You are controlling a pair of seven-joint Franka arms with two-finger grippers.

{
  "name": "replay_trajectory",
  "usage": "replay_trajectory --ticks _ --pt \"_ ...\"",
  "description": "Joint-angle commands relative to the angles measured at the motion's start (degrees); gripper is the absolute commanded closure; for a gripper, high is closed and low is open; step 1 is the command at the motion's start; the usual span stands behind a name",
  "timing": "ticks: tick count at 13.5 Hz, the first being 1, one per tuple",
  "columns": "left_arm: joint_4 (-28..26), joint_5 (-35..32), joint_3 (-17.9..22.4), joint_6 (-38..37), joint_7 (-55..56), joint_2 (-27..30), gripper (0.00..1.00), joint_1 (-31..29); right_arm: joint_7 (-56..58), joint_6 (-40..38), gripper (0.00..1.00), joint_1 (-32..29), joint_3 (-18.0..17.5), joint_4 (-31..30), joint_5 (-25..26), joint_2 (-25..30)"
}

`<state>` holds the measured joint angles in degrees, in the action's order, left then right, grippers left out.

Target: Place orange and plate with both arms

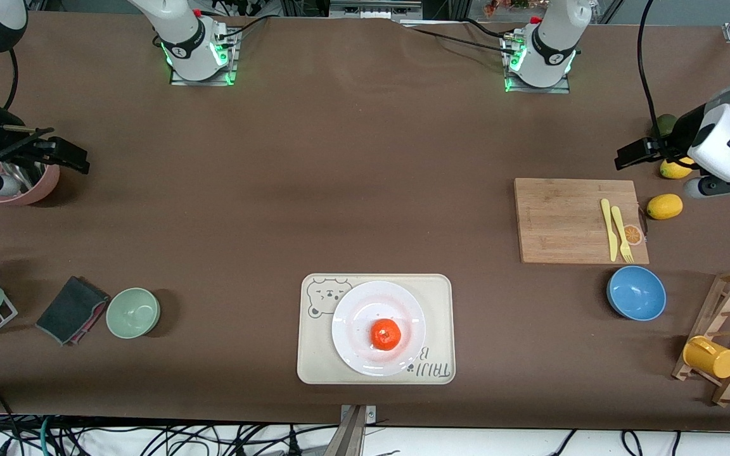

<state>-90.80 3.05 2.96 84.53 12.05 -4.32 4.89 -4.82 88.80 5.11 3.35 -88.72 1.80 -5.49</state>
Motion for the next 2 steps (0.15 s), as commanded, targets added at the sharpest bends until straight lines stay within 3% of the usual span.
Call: replay_trajectory --ticks 1,2 --pt "1.9 1.7 0.2 -1.4 -0.4 -0.8 0.00 0.1 -0.8 -1.2 0.00 -0.4 -0.1 1.4 -1.1 -0.5" --pt "1.9 1.7 0.2 -1.4 -0.4 -0.8 0.00 0.1 -0.8 -1.2 0.00 -0.4 -0.1 1.4 -1.1 -0.5"
